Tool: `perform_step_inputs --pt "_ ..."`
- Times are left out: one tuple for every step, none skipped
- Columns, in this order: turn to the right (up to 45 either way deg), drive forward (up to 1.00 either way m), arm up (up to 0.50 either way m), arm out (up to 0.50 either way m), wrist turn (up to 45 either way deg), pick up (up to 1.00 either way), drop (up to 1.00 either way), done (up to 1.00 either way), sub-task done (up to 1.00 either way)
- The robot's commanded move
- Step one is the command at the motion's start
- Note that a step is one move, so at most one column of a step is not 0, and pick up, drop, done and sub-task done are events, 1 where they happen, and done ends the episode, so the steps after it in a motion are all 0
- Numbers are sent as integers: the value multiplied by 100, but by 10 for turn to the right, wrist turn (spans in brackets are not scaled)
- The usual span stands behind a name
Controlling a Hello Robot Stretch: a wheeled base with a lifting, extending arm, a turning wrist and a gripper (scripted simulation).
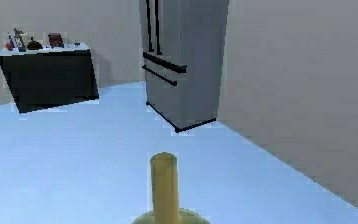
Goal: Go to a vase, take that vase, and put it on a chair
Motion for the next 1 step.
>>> perform_step_inputs --pt "450 0 0 0 0 0 0 0 0"
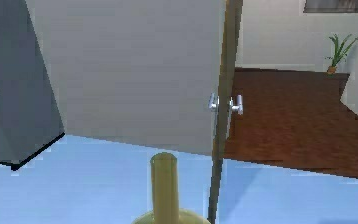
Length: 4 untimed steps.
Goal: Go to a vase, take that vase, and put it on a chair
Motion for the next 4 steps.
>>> perform_step_inputs --pt "60 0 0 0 0 0 0 0 0" --pt "450 0 0 0 0 0 0 0 0" --pt "240 0 0 0 0 0 0 0 0" --pt "0 10 0 0 0 0 0 0 0"
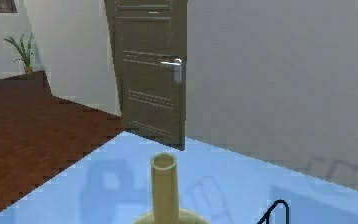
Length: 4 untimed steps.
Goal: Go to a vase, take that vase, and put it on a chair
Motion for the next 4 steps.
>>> perform_step_inputs --pt "450 0 0 0 0 0 0 0 0" --pt "450 0 0 0 0 0 0 0 0" --pt "-450 0 0 0 0 0 0 0 0" --pt "-270 0 0 0 0 0 0 0 0"
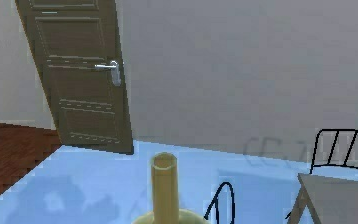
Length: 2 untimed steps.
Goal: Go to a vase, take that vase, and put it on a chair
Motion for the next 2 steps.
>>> perform_step_inputs --pt "0 0 0 18 0 0 0 0 0" --pt "0 0 0 0 390 0 0 0 0"
